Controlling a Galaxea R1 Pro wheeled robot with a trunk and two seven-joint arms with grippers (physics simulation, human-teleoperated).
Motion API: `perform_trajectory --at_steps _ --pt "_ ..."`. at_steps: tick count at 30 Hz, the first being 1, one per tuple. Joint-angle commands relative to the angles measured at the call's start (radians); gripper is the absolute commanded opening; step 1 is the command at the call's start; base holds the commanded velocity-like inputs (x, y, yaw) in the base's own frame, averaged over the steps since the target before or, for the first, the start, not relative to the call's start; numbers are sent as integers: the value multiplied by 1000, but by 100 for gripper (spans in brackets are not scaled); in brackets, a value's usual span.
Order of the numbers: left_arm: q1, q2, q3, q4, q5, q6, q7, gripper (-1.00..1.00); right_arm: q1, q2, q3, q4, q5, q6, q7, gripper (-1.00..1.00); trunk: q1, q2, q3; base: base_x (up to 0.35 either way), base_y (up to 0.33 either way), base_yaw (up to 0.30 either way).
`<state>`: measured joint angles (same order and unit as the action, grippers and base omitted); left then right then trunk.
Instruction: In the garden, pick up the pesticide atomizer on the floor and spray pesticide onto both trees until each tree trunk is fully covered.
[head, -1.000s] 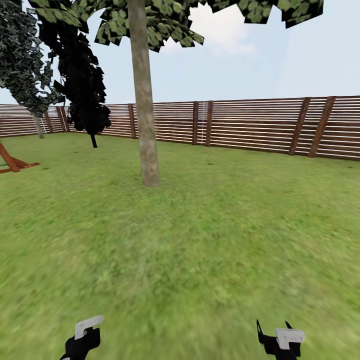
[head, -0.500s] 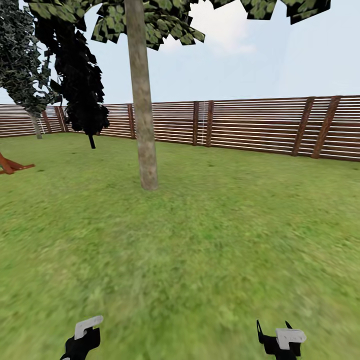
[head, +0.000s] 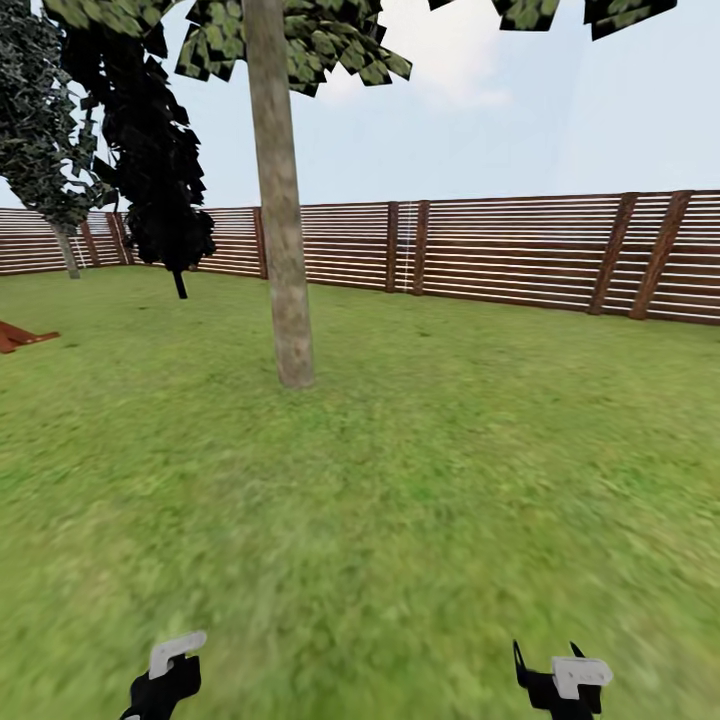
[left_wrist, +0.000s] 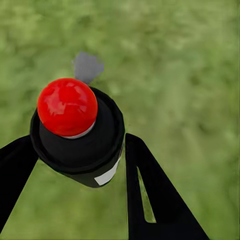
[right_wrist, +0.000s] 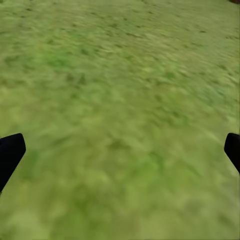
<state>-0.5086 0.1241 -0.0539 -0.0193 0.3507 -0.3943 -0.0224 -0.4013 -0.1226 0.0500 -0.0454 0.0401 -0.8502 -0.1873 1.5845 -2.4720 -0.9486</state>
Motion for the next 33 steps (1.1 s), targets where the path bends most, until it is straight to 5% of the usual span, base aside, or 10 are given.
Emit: perform_trajectory --at_steps 1,33 --pt "-1 0 -6 1 8 -3 -2 -100 -1 0 5 0 4 -1 -9 100 0 0 -1 331 0 0" --pt "-1 0 -6 1 8 -3 -2 -100 -1 0 5 1 4 -1 -9 100 0 0 -1 331 0 0"
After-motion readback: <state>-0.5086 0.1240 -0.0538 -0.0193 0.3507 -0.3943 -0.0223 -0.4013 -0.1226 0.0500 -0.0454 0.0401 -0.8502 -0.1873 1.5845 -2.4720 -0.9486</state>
